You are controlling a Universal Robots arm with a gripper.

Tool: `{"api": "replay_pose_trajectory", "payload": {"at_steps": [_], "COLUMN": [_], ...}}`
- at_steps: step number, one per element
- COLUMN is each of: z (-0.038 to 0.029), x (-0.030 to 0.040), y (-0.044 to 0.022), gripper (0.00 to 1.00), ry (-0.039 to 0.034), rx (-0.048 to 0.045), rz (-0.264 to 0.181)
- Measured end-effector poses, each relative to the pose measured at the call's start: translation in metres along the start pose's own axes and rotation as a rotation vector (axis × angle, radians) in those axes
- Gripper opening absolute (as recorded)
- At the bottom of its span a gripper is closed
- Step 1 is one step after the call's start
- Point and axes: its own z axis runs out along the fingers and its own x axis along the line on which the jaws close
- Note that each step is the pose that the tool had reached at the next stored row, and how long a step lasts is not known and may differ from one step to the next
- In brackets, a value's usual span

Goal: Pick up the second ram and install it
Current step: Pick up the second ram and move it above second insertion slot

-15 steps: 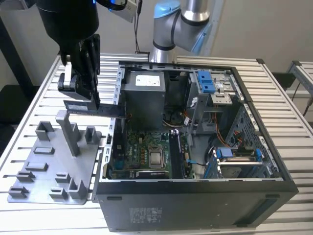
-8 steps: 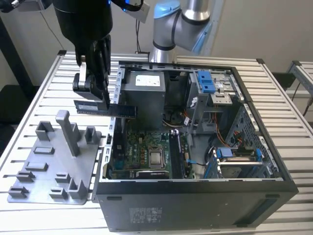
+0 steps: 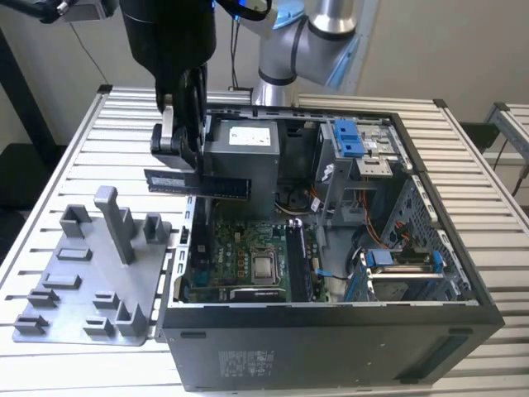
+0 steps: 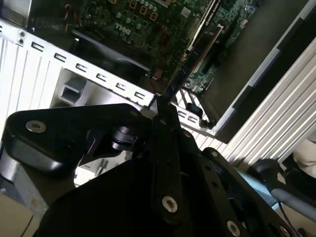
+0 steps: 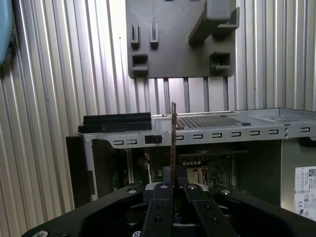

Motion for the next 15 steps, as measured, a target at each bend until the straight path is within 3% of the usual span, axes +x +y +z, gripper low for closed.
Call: {"api": "replay_pose_trajectory", "payload": {"at_steps": [7,15], "z": [0.0005,0.0013], "x": [-0.0018,-0.0046], "y": [-0.0203,-0.0503], "gripper": [0.14,0.14], "ry": [0.0000,0.0002], "rx": [-0.0005,-0.0019], "rz": [0.000,0.000]}}
